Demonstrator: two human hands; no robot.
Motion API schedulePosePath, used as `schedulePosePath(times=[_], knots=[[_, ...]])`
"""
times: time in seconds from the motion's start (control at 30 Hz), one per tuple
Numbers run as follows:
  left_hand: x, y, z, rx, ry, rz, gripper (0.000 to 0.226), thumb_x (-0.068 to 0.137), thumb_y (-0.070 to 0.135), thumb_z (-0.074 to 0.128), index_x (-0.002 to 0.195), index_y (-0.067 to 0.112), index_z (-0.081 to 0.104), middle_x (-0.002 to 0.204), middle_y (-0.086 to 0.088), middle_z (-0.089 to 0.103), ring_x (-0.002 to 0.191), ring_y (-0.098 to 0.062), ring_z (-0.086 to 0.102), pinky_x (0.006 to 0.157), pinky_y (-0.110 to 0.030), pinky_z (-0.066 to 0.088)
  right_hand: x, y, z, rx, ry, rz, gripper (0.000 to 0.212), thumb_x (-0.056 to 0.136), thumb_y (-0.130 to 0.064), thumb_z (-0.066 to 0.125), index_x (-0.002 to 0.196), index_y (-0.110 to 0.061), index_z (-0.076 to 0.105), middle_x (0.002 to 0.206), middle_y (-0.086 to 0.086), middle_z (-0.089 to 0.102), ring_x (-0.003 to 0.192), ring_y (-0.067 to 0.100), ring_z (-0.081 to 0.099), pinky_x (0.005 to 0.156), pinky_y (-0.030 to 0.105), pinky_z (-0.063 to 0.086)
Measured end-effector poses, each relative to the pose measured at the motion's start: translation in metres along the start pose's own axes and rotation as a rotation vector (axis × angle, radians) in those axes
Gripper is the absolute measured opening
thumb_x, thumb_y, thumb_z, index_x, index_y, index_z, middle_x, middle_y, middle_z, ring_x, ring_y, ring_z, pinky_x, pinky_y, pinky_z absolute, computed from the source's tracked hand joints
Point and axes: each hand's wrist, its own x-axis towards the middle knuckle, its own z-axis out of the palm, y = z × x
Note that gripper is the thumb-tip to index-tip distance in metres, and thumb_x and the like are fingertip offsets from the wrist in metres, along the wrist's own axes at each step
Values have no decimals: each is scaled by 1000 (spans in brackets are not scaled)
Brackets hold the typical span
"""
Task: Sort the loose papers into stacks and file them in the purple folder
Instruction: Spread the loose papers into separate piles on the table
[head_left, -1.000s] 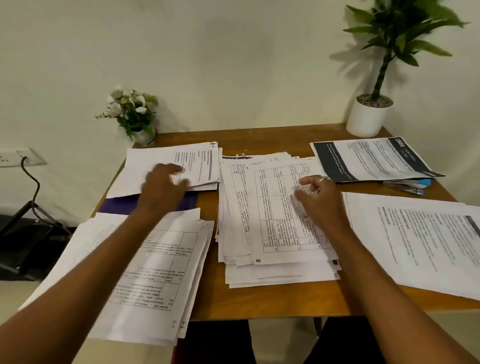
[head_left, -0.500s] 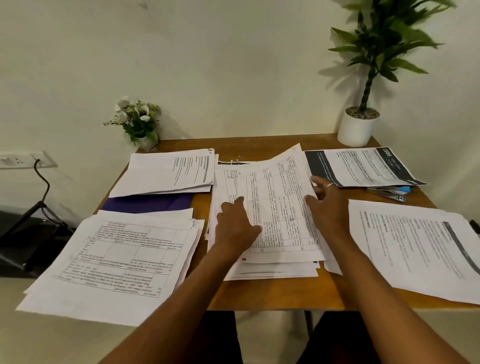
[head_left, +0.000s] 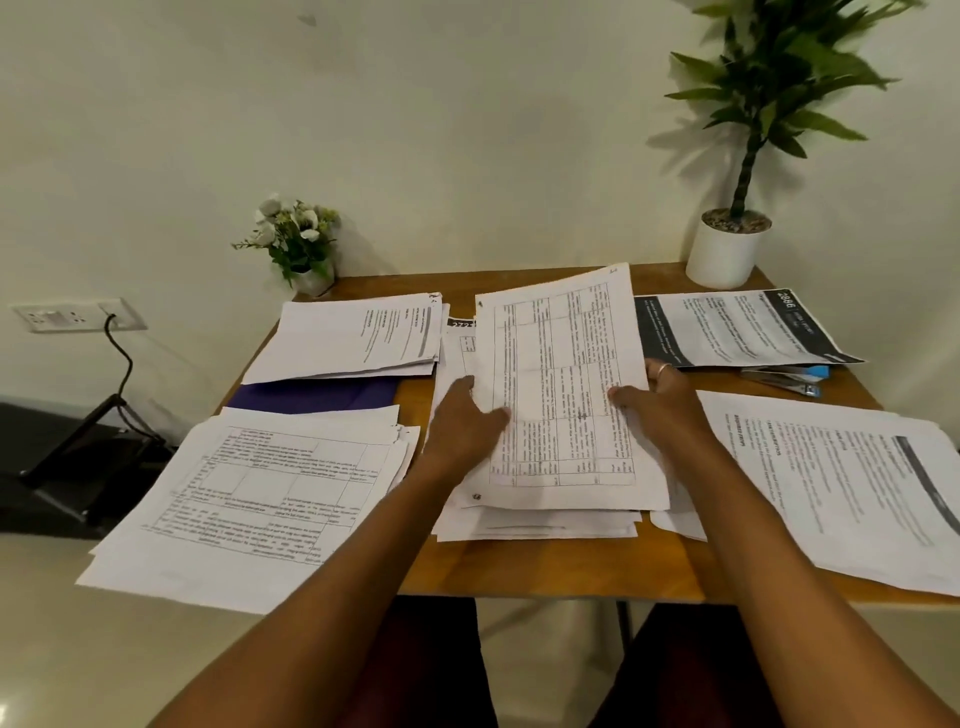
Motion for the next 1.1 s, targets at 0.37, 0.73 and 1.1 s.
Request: schedulePosePath(times=[0.37,0.73,1.1], knots=[[8,16,-108,266,-25,31,14,105,25,51,107,20,64,92,8,62,78,-8,59,60,-21,44,-24,-28,46,447,-241,118,34,99,-25,61,131,-17,60,119,12,73,99,26,73,73,40,61],[16,-14,-229,1097,-334,-51,11,100,22,55,98,16,64,104,-5,66,92,-22,61,91,-41,50,-57,-26,117,128,-544,163,46,90,-6,72,130,-26,59,110,16,75,84,33,71,59,36,60],[43,-67,-223,1301,-276,-154,16,101,24,51,112,28,62,130,-4,60,122,-27,52,114,-49,28,-95,1,170,-134,-615,103,20,90,-8,73,109,-10,70,91,15,77,72,26,74,56,29,56]])
